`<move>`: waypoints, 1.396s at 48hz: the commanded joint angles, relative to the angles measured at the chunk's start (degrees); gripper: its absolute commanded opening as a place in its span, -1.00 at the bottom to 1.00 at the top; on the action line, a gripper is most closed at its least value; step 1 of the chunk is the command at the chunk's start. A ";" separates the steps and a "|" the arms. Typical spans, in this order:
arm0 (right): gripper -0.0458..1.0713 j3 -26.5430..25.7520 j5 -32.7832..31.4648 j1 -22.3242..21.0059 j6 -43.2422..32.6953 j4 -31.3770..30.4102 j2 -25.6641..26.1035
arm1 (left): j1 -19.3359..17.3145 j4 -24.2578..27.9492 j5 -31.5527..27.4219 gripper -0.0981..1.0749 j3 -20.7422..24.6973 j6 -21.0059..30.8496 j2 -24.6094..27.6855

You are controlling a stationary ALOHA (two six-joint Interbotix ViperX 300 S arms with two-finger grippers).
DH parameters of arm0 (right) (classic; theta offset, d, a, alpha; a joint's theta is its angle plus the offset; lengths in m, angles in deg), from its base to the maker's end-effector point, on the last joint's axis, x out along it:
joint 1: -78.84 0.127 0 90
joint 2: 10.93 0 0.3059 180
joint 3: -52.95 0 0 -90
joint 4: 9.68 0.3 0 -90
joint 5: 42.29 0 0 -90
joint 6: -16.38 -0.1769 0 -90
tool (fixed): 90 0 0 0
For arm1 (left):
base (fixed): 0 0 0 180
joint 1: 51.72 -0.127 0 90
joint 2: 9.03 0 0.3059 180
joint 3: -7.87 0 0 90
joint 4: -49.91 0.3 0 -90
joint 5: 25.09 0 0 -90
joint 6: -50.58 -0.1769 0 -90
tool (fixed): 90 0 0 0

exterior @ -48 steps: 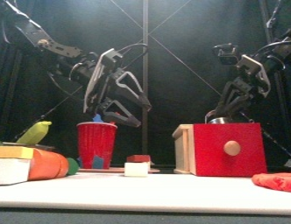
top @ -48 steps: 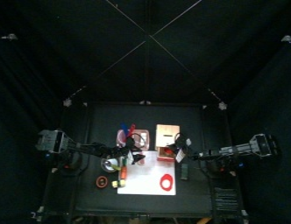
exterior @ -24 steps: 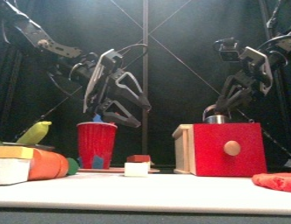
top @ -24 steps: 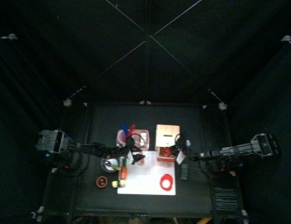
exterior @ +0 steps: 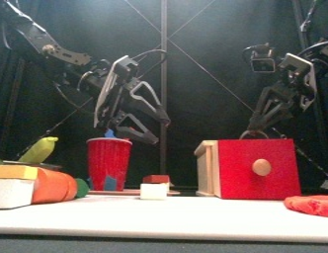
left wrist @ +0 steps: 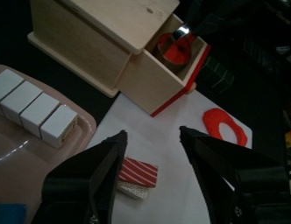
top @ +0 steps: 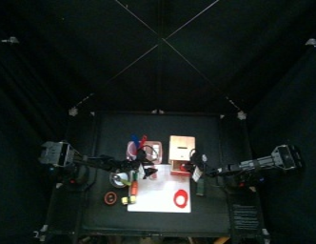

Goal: Place cookie cutter into drawer

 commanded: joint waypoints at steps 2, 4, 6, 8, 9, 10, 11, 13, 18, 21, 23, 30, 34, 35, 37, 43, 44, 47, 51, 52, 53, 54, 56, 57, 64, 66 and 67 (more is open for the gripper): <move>0.30 -1.05 0.18 0.18 -0.09 -0.09 0.26 | -0.62 0.18 1.05 0.67 0.70 -0.09 -0.26; 0.32 -1.05 0.18 0.18 -0.09 0.00 0.26 | -0.79 0.18 1.23 0.67 0.79 -0.09 -0.26; 0.36 -1.05 0.18 0.18 0.00 -0.09 0.26 | -0.97 0.18 1.49 0.67 0.97 -0.09 -0.18; 0.40 -1.23 0.18 0.18 0.00 -0.09 0.26 | -1.14 0.18 1.67 0.67 1.14 -0.09 -0.18; 0.41 -1.23 0.18 0.18 0.00 -0.09 0.26 | -1.32 0.18 1.67 0.66 1.32 -0.09 -0.26; 0.42 -1.32 0.18 0.18 0.00 -0.09 0.35 | -1.49 0.18 1.67 0.66 1.41 -0.09 -0.26; 0.42 -1.49 0.18 0.18 0.00 -0.18 0.44 | -1.58 0.18 1.67 0.66 1.58 -0.09 -0.18; 0.43 -1.58 0.18 0.26 0.00 -0.35 0.79 | -1.93 0.18 1.67 0.66 1.93 -0.09 -0.18; 0.43 -1.76 0.18 0.35 0.00 -0.35 1.41 | -2.90 0.26 1.67 0.65 3.16 -0.18 0.18; 0.43 -1.93 0.44 0.62 -0.09 -0.09 1.49 | -3.78 0.26 1.67 0.64 4.04 -0.26 0.70; 0.42 -2.11 0.70 1.05 -0.09 -0.18 1.49 | -4.22 0.35 1.67 0.63 4.66 -0.26 1.14; 0.42 -2.29 0.79 1.49 0.00 -0.35 1.49 | -5.98 0.53 1.14 0.57 6.77 -0.35 2.81; 0.42 -2.29 0.62 1.41 0.00 -0.35 1.49 | -6.24 1.23 1.14 0.54 7.38 -0.26 3.16; 0.42 -2.29 0.62 1.32 0.00 -0.35 1.49 | -6.24 1.32 1.14 0.54 7.47 -0.26 3.25; 0.42 -2.20 0.53 1.14 0.00 -0.35 1.49 | -6.24 1.41 1.14 0.54 7.56 -0.26 3.34; 0.42 -2.29 0.26 1.14 0.00 -0.44 1.49 | -6.24 1.41 1.14 0.54 7.65 -0.18 3.25; 0.42 -2.29 0.35 1.05 0.00 -0.44 1.58 | -6.15 1.49 1.14 0.54 7.65 -0.18 3.16; 0.42 -2.46 0.35 1.14 0.00 -0.53 1.67 | -6.15 1.49 1.14 0.54 7.56 -0.26 3.16; 0.42 -2.46 0.26 1.14 0.00 -0.26 1.85 | -6.15 1.49 1.14 0.54 7.29 -0.26 3.25; 0.42 -2.37 0.26 1.14 -0.09 -0.26 1.85 | -6.15 1.49 1.14 0.54 7.29 -0.26 3.25; 0.42 -2.29 0.35 1.14 -0.09 -0.26 1.93 | -6.15 1.49 1.14 0.54 7.21 -0.26 3.34; 0.42 -2.29 0.35 1.14 -0.09 -0.09 1.93 | -6.15 1.49 1.14 0.54 7.21 -0.26 3.34; 0.42 -2.29 0.35 1.14 -0.09 0.00 1.93 | -6.15 1.49 1.14 0.54 7.21 -0.26 3.34; 0.42 -2.29 0.35 1.23 -0.09 0.00 1.93 | -6.15 1.49 1.05 0.54 7.21 -0.26 3.25; 0.42 -2.46 0.35 1.58 -0.09 0.44 1.93 | -6.15 1.49 1.14 0.54 7.03 -0.26 3.16; 0.42 -2.46 0.35 1.58 -0.09 0.62 2.02 | -6.15 1.49 1.05 0.54 7.03 -0.26 3.16; 0.42 -2.55 0.44 1.58 -0.09 0.70 2.02 | -6.15 1.49 1.14 0.54 7.03 -0.26 3.08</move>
